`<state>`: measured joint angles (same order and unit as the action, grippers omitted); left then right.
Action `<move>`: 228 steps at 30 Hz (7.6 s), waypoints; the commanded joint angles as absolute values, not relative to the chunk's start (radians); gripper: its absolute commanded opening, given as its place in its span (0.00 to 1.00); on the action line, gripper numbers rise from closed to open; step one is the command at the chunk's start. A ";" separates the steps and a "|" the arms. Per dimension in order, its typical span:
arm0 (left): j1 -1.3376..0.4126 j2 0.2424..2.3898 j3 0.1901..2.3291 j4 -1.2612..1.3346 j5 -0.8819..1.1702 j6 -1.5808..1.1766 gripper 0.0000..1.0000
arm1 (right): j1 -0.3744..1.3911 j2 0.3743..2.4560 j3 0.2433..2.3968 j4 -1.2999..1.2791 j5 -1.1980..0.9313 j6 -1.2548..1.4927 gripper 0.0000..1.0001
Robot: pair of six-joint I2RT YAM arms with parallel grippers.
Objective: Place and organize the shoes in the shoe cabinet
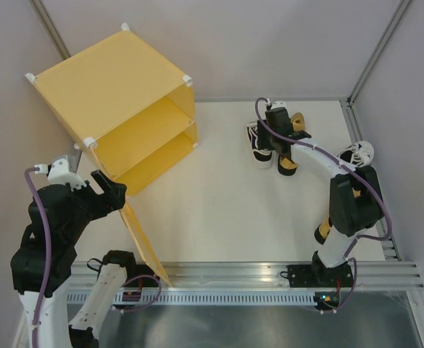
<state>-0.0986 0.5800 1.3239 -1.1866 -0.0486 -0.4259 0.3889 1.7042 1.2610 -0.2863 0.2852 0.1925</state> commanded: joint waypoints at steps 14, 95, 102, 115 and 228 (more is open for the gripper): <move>-0.098 0.577 1.321 -1.178 -0.044 -0.408 0.88 | 0.318 1.948 1.391 -0.250 0.152 0.236 0.36; -0.098 0.565 1.275 -1.167 -0.066 -0.405 0.89 | 1.028 1.528 0.505 0.445 0.276 0.448 0.98; -0.098 0.563 1.273 -1.167 -0.071 -0.405 0.89 | 1.028 1.575 0.500 0.472 0.316 0.451 0.94; -0.098 0.572 1.278 -1.161 -0.066 -0.402 0.89 | 1.028 1.531 0.488 0.469 0.316 0.402 0.30; -0.098 0.592 1.309 -1.172 -0.005 -0.442 0.89 | 0.923 2.035 1.976 -0.233 0.213 0.518 0.01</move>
<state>-0.0986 0.5747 1.2831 -1.1538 -0.0162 -0.4263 0.9253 1.9968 1.8740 -0.3561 0.2035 0.4397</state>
